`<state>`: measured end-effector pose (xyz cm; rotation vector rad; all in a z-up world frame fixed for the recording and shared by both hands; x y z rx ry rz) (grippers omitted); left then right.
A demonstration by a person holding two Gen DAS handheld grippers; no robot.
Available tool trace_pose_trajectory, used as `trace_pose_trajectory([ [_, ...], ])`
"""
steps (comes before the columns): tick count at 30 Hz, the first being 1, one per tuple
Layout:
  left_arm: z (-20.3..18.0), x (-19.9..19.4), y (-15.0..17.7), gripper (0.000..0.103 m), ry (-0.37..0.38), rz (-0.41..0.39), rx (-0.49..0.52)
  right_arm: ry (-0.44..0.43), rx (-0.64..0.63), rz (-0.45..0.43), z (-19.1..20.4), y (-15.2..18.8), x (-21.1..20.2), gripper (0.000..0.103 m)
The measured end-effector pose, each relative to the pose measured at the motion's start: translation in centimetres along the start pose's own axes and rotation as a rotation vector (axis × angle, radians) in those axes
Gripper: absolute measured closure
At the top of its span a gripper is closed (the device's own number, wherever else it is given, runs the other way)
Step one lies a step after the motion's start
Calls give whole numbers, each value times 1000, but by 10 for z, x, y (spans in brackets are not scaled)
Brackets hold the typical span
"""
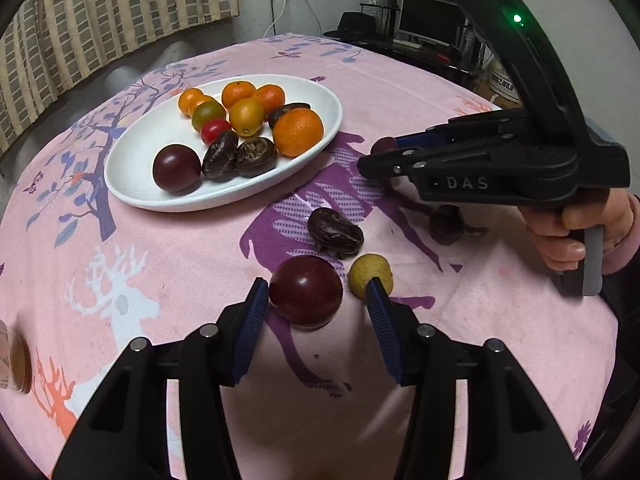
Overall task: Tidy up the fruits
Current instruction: 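Grasp a dark cherry with the right tool while the left tool grasps a red plum, drop both on plate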
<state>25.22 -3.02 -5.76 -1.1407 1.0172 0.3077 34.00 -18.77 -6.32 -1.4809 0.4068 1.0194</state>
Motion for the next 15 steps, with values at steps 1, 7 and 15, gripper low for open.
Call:
trace_pose_trajectory([
  [1,1,0,0,54,3,0,-5,-1,-1,-1,0,0,-1,72],
  [7,10,-1,0,66,10,7,-35,-1,-2,-11,1,0,-4,72],
  [15,20,-11,-3,67,10,-19,-91,-5,-1,-33,1,-2,-10,72],
])
Point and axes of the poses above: each gripper's, at about its wrist camera, not at the fingertips, and x roughly the way its jaws point, z to its left, y to its underside, the point moved 2 cm from there along x, roughly the way its jaws point, and after that the axes turned 4 degrees about x, right-handed, at the moved point
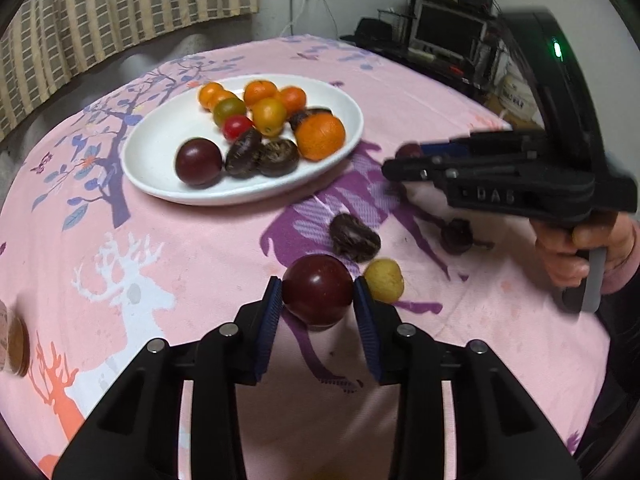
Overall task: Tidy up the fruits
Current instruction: 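Grasp a dark cherry with the right tool while the left tool grasps a red plum, drop both on plate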
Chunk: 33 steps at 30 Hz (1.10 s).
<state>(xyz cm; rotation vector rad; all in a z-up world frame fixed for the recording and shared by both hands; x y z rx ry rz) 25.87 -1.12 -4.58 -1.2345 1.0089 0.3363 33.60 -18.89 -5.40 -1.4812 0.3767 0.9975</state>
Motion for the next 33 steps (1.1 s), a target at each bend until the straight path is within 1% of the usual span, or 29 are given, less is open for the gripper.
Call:
trace_pose_trajectory([
  [3,13,-15,-14,67,23,-63,-66,19,-3,-47,2,-6,-9,72],
  [5,22,-21,-27,67,28,-98,-102,18,-4,-99,5,-16,-17,72],
  [6,28,-23,-36,67,11,-116,-114,15,-3,-117,7,-22,-19,72],
  [9,47,-15,-67,67,-72,-147,-142,37,-18,-177,14,-44,-19,72],
  [12,70,2,-88,67,-101,-156,-204,66,-40,-217,19,-66,-8,72],
  [16,93,28,-104,67,-135,-130,-253,70,-31,-206,17,-87,15,72],
  [18,100,37,-108,66,-142,-113,-268,78,-38,-199,18,-91,24,72],
  [19,104,40,-109,63,-146,-101,-278,87,-42,-198,18,-92,26,72],
  [20,105,41,-109,50,-148,-103,-281,102,-49,-192,19,-92,29,66],
  [21,106,37,-108,34,-173,-121,-281,111,-57,-187,21,-91,29,59],
  [22,106,33,-107,29,-206,-142,-279,120,-68,-192,24,-89,27,59],
  [23,104,25,-106,27,-240,-166,-269,125,-76,-197,25,-89,26,58],
  [24,102,21,-106,27,-247,-176,-260,129,-85,-202,27,-87,23,58],
  [25,100,15,-106,27,-243,-185,-258,129,-91,-208,29,-86,19,58],
  [26,100,9,-106,24,-238,-196,-263,128,-94,-216,31,-84,15,57],
  [27,97,1,-104,19,-236,-213,-268,126,-95,-223,33,-82,10,55],
  [29,90,-12,-99,16,-254,-238,-262,122,-100,-237,36,-77,0,54],
  [32,80,-29,-89,14,-275,-256,-241,117,-105,-253,39,-69,-13,53],
  [33,76,-34,-83,11,-275,-260,-238,112,-105,-254,40,-65,-17,53],
])
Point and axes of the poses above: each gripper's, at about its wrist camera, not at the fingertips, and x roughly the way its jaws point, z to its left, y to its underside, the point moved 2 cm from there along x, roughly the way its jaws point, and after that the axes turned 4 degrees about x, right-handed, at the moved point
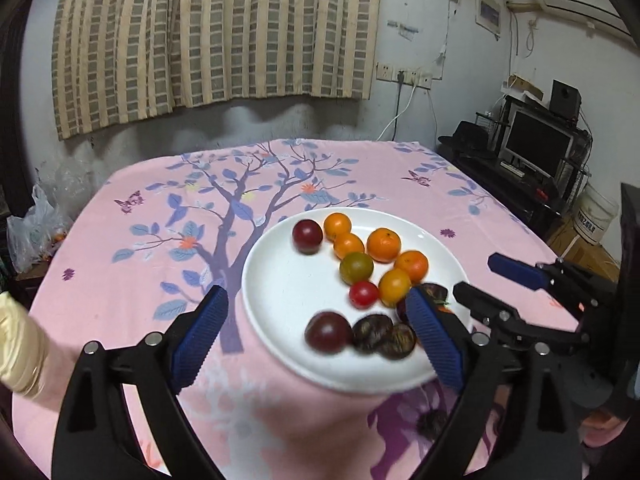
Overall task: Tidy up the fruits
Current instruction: 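Grasp a dark cherry with the right tool while the left tool grasps a red plum, drop both on plate, then grasp a dark cherry with the right tool while the left tool grasps a yellow fruit, drop both on plate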
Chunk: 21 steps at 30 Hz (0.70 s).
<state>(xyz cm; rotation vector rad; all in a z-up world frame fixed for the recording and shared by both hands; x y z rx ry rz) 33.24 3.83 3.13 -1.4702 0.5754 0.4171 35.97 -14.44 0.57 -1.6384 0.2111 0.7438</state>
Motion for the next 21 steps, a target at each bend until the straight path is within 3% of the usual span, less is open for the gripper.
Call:
trace_pose_trajectory([
  [6,8,-34,44,5,-8,-9,-24,-49,-7,35,-1,30,-22,47],
  [10,18,-31,74,5,-70,70,-55,-103,48,148,-11,57,-20,46],
  [13,26,-30,81,5,-97,91,-88,-136,66,211,-15,69,-18,46],
  [21,35,-37,87,5,-98,89,-131,-173,-47,311,-4,95,-29,46],
])
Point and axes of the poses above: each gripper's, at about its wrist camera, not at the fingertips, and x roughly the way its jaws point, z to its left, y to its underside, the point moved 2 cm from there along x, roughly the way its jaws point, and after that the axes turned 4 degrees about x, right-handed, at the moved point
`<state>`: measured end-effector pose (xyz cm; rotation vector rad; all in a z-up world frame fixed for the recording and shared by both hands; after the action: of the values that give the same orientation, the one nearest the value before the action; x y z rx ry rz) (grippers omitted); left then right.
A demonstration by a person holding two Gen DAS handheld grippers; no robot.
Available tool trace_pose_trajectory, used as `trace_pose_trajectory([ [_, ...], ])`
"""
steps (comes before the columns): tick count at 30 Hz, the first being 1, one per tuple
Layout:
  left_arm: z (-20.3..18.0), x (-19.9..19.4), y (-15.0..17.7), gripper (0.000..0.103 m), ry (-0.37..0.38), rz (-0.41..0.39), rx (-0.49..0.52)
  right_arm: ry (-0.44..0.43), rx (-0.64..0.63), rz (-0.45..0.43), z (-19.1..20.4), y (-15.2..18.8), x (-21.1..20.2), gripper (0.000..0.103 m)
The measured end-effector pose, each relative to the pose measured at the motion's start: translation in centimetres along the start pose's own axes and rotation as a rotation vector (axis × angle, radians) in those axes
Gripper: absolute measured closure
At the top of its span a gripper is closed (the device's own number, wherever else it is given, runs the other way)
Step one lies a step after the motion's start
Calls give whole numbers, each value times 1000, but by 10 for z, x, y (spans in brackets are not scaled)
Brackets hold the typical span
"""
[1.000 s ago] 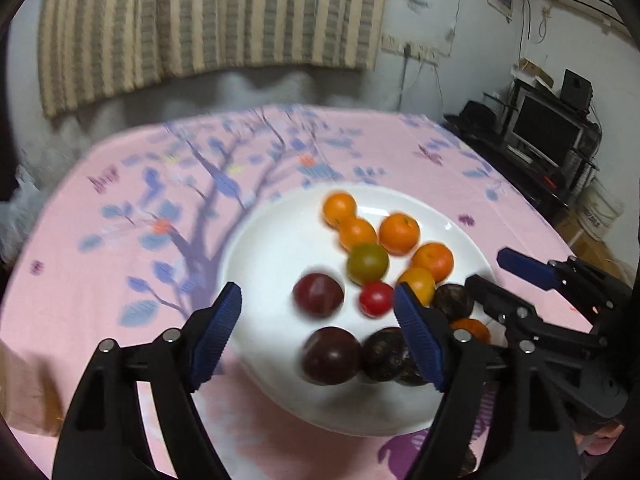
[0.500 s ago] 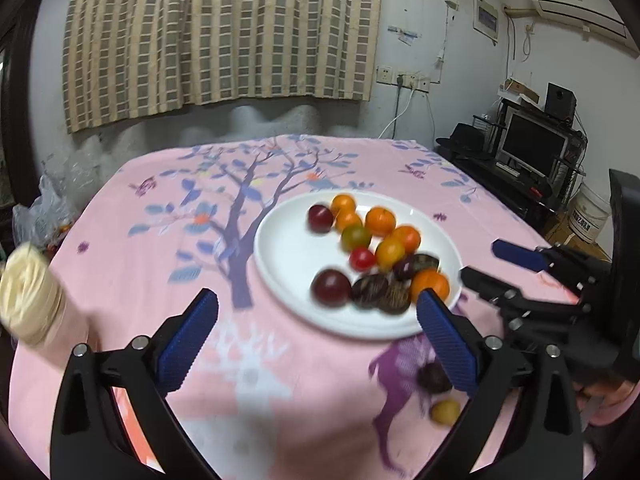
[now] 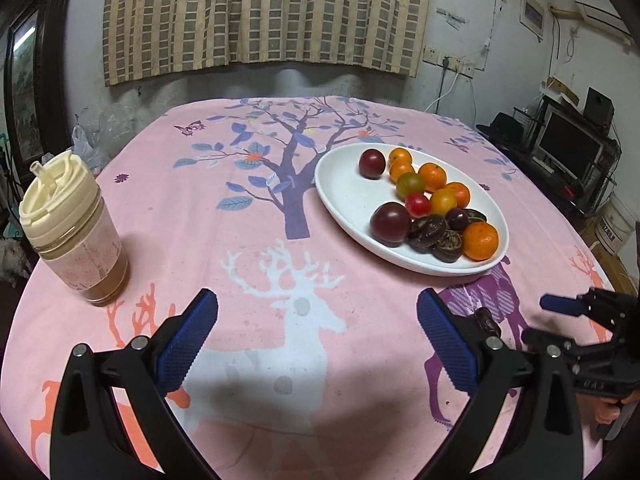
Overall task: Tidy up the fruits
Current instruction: 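Grasp a dark cherry with the right tool while the left tool grasps a yellow fruit, drop both on plate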
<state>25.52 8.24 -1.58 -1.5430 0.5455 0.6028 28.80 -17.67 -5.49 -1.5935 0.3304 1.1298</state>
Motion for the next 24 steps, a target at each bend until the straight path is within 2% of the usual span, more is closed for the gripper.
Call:
trace_pose_trajectory([
  [10,7,0,0,5,-2,11,-27,25,-13,63,-2,20,5,48],
  [14,9,0,0,5,-4,15,-34,27,-9,75,-3,23,9,56],
  [16,10,0,0,5,-6,17,-37,26,-7,66,-4,23,8,63],
  [17,11,0,0,5,-2,21,-37,20,-1,65,-5,23,7,73],
  [18,11,-1,1,5,13,31,-35,5,12,62,-7,22,6,73],
  [20,9,-5,5,5,88,62,-20,-34,49,47,-12,20,2,73],
  [22,1,-16,18,6,206,79,21,-35,71,31,-16,18,-1,73],
  [23,-5,-23,27,12,251,84,57,-31,74,28,-17,17,-1,73],
  [24,-12,-29,38,24,292,95,97,-29,77,27,-17,17,-2,73],
])
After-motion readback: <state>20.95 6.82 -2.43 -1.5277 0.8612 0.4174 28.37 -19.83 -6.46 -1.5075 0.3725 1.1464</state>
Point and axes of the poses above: each gripper's, at about its wrist camera, not at the fingertips, and x roughly the way its jaws point, z to its left, y to its underside, the point moved 2 cm from there along x, roughly the way its jaws point, and after that the axes turned 4 degrees about x, right-handed, at the moved point
